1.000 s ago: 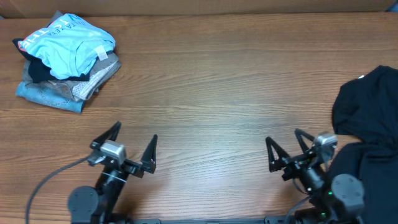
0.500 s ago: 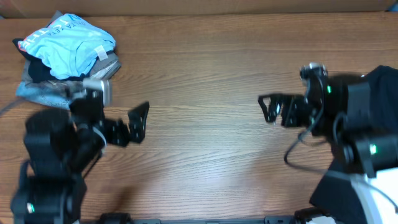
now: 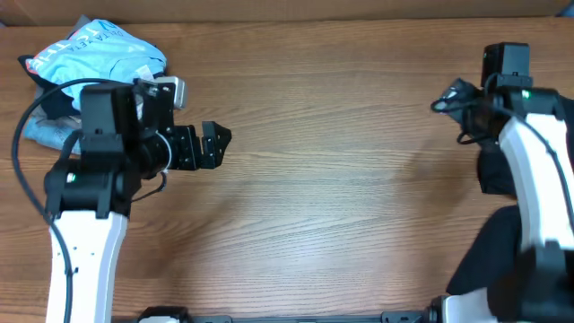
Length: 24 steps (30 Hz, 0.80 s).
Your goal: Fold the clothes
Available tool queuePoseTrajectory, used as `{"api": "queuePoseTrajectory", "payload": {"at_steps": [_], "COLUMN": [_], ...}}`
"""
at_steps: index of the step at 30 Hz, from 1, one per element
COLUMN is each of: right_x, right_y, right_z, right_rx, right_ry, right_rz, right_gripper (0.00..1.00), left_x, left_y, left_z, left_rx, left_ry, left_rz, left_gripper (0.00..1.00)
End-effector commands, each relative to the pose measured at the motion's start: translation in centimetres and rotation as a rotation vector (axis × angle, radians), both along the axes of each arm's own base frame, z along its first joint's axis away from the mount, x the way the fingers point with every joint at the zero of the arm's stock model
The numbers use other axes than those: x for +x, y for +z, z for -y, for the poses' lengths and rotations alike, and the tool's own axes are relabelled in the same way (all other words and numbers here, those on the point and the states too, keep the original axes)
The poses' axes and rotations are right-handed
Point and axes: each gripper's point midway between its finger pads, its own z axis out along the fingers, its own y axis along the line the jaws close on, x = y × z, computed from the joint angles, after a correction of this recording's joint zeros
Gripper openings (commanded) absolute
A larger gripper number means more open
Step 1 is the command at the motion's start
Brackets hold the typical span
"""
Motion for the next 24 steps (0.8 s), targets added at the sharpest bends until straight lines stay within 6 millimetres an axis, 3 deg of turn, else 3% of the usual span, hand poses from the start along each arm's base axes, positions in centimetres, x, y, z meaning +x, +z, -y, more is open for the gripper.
{"api": "queuePoseTrajectory", "payload": {"at_steps": [1,9,14,16,18,21,23,24], "right_x": [-0.3,-3.7,-3.7,-3.5,-3.1,-1.5,0.2,1.1], "right_y": [-2.3,-9.4,-12.1,-13.0,-14.2,-14.8,-14.4,-14.1], "right_z": [4.5,9.6,10.1,9.7,8.5,6.4,4.2,2.8], "right_rx": [-0.058,0.014,0.082,0.113,0.157,0.198,0.227,0.243], "right_ry": [-0.158,-0.316,-0.339,-0.332,-0.31,-0.242,-0.131,-0.074], "right_rz": [-0.064,-0.267,-0.291,-0.301,-0.313,-0.286,-0.242,-0.22], "right_gripper": [0.89,0.89,0.89,0.84,0.64,0.18,0.04,0.04], "left_x": [0.0,0.0,0.1,0.1,0.1,0.3,0.3,0.3], "left_y": [0.1,-0.4,-0.5,-0.4,-0.4,-0.3,-0.3,-0.2], "left_z": [1.3,1.4,1.3,1.3,1.3,1.3,1.3,1.3], "left_rx": [-0.065,-0.071,-0.062,-0.061,-0.061,-0.062,-0.061,-0.061], "left_ry": [-0.038,-0.043,-0.038,-0.04,-0.04,-0.04,-0.04,-0.04], "left_rz": [-0.031,-0.056,-0.053,-0.048,-0.048,-0.04,-0.038,-0.037], "left_gripper": [1.0,1.0,1.0,1.0,1.0,1.0,1.0,1.0]}}
